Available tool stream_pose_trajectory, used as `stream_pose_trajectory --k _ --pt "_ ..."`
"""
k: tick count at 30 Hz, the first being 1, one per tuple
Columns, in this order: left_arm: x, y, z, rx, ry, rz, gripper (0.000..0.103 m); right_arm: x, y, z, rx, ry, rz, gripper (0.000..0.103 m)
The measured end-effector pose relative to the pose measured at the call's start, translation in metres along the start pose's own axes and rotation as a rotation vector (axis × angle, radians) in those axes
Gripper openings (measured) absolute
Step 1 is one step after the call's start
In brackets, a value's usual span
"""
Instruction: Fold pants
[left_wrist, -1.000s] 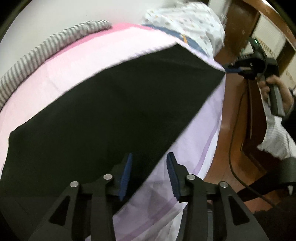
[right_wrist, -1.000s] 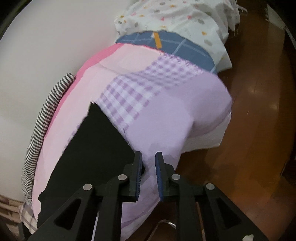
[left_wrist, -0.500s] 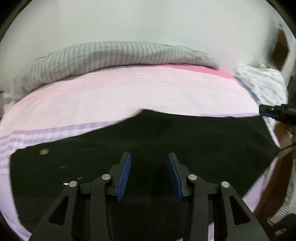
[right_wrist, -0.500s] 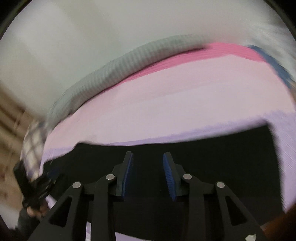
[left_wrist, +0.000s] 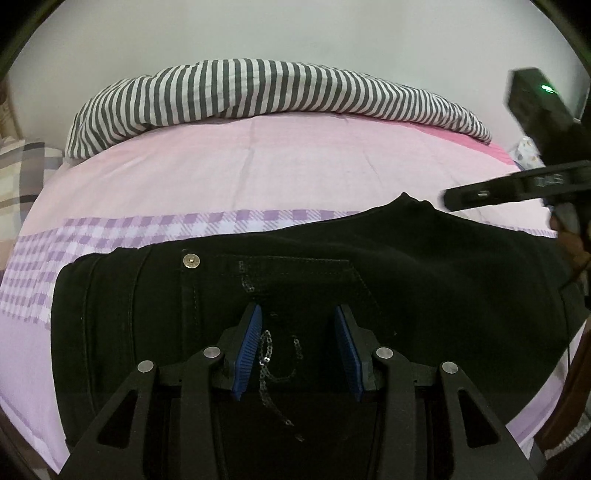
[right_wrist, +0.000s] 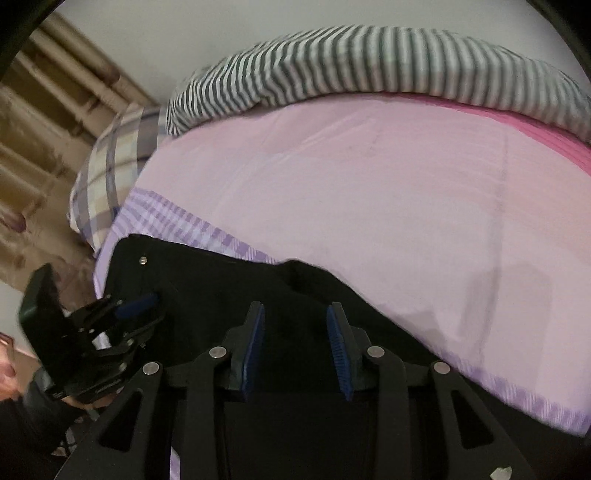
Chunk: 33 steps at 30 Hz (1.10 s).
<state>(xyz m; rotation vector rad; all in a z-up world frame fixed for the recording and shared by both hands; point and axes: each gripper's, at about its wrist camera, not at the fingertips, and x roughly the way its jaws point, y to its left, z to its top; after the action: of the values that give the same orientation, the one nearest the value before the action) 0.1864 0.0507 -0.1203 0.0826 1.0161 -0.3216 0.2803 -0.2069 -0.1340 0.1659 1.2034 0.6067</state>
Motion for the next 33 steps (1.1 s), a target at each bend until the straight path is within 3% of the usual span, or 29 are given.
stream_pose_trajectory --k 5,6,7,10,18,21,22,26,33 --pt "-0.001 0.006 0.002 -0.024 -0.004 -0.033 0.043 0.029 0.008 0.013 -0.062 0.072 0.027 0.034" --pt "-0.001 0.007 0.002 -0.033 -0.005 -0.040 0.043 0.032 0.010 0.014 -0.074 0.072 0.030 0.029" --pt "-0.001 0.009 0.002 -0.037 -0.008 -0.045 0.043 0.034 0.012 0.017 -0.079 0.070 0.029 0.016" --pt "-0.001 0.011 0.004 -0.039 -0.013 -0.044 0.043 0.031 0.013 0.024 -0.064 0.041 0.039 0.009" --pt "0.005 0.021 0.006 -0.039 -0.021 -0.023 0.043 0.048 0.003 0.026 0.012 0.026 0.002 0.008" --pt "0.007 0.020 0.007 -0.030 -0.014 -0.014 0.043 0.045 0.005 0.025 0.020 0.023 -0.021 0.018" --pt "0.007 0.019 0.009 -0.029 -0.008 -0.009 0.043 0.040 0.005 0.024 0.027 0.015 -0.038 0.029" --pt "-0.001 0.013 0.013 -0.037 -0.011 0.016 0.043 -0.002 0.005 0.008 0.047 -0.109 -0.094 0.045" --pt "-0.020 -0.036 0.017 0.093 -0.047 -0.035 0.043 -0.072 -0.035 -0.070 0.230 -0.217 -0.060 0.046"
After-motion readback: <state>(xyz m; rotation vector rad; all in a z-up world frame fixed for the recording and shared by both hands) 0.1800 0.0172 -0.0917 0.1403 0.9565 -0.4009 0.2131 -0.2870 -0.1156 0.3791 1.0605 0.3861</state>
